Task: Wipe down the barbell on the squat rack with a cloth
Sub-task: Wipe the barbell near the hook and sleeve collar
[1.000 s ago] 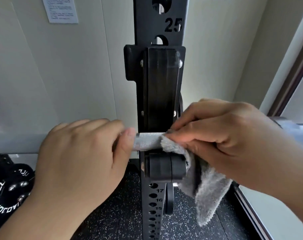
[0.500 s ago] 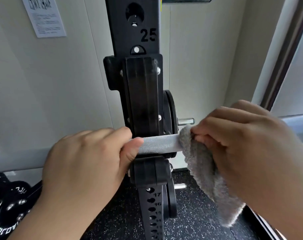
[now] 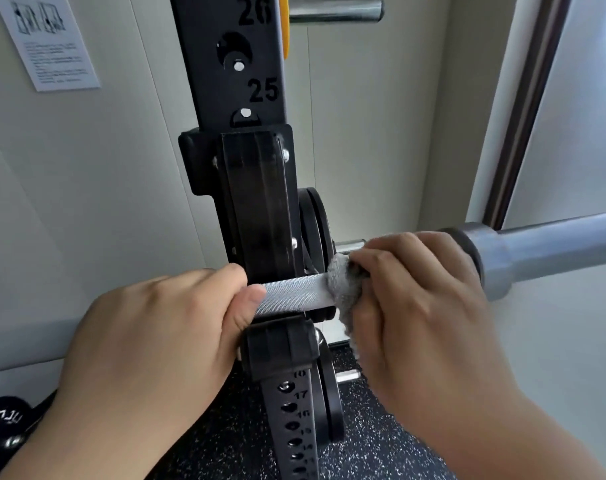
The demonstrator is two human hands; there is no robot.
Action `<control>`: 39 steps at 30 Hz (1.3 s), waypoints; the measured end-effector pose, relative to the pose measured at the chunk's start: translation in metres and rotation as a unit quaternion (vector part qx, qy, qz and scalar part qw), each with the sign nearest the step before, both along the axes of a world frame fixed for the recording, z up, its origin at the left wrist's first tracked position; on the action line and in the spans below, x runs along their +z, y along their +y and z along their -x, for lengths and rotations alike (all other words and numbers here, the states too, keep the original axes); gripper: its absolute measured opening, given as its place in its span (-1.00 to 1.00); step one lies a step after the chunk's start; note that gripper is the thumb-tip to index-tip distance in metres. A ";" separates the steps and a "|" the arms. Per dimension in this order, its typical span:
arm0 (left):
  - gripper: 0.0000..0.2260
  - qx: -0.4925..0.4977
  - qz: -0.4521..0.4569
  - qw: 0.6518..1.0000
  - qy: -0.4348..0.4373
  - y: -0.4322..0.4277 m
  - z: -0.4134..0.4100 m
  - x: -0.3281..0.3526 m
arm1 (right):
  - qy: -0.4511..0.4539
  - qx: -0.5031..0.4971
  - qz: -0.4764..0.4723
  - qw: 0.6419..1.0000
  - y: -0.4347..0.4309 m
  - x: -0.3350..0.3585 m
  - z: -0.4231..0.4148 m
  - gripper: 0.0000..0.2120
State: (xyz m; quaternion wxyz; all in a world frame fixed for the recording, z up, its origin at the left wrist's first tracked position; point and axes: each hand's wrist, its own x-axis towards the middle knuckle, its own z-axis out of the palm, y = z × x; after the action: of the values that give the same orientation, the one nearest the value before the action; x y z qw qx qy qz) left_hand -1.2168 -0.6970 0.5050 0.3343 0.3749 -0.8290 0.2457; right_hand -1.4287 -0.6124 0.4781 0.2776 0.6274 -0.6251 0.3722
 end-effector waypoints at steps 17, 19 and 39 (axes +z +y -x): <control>-0.77 -0.145 0.013 0.989 0.041 -0.005 -0.011 -0.008 | -0.033 0.146 0.073 0.986 -0.007 -0.013 -0.028 -0.69; -0.78 -0.155 -0.002 0.988 0.022 -0.007 -0.016 -0.008 | -0.023 0.119 0.088 0.989 0.000 -0.008 -0.011 -0.80; -0.65 -0.146 -0.045 0.988 -0.007 -0.017 -0.020 -0.006 | -0.067 -0.082 0.201 0.974 0.000 -0.038 -0.031 -0.81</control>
State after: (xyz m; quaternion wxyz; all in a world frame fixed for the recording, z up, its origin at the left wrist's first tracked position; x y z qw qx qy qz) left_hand -1.1965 -0.7141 0.4994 0.3439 0.2630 -0.8872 0.1597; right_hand -1.3976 -0.6124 0.4404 0.3857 0.4787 -0.6039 0.5073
